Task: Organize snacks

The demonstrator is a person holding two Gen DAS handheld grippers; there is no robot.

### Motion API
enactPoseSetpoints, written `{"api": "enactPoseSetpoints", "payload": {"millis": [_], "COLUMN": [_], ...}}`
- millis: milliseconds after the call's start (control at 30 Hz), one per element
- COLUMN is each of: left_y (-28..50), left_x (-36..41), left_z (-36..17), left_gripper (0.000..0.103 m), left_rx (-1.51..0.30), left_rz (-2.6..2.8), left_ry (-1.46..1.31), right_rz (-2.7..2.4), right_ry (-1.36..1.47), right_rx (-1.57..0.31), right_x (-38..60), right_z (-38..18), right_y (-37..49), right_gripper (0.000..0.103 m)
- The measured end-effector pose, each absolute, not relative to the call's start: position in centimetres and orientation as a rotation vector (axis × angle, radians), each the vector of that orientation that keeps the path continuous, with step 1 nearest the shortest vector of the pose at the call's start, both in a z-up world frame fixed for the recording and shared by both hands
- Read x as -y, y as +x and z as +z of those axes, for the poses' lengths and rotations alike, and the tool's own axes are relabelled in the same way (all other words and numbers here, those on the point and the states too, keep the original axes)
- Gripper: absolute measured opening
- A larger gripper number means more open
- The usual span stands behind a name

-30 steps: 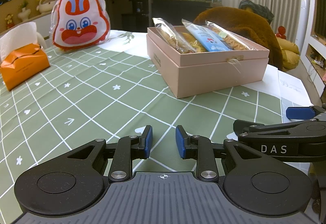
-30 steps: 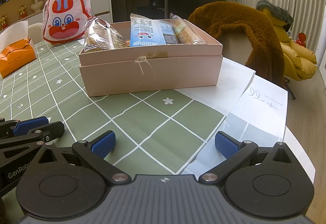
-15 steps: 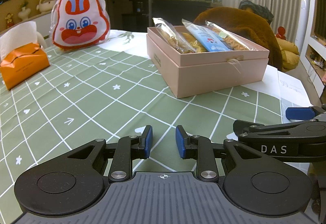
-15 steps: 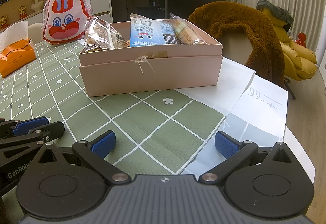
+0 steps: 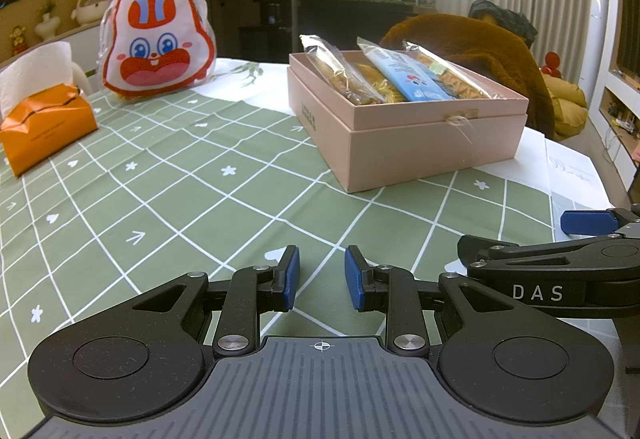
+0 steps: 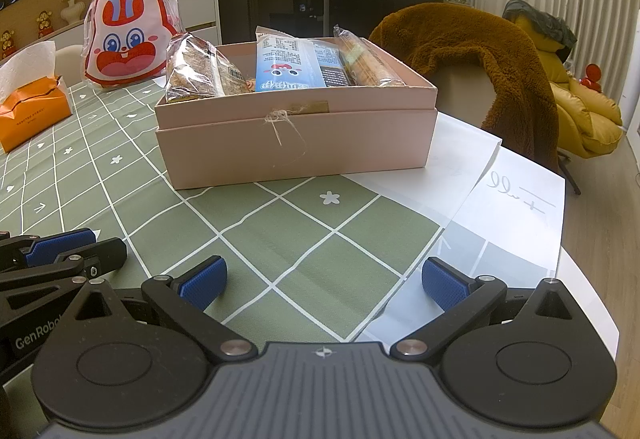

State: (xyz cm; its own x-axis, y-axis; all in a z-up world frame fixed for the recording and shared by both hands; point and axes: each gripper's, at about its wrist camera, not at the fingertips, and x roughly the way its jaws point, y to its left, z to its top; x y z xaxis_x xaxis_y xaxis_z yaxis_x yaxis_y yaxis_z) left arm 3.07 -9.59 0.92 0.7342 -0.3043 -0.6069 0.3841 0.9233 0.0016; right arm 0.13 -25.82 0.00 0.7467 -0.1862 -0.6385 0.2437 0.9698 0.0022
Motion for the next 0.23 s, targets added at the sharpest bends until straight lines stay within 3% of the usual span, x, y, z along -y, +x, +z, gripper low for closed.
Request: {"api": "enactPoseSetpoints", "payload": {"millis": [233], "left_y": [3.13], "left_x": [9.58], "left_z": [0.92], "left_gripper": [0.029], "left_rx": [-0.645], "left_rz": [-0.384], "left_ry": [0.128], "right_rz": [-0.235], "right_ry": [0.087], "right_rx": [-0.689], "right_x": [25.82], "right_z": [0.00], "right_y": [0.14], "right_gripper": [0.103]}}
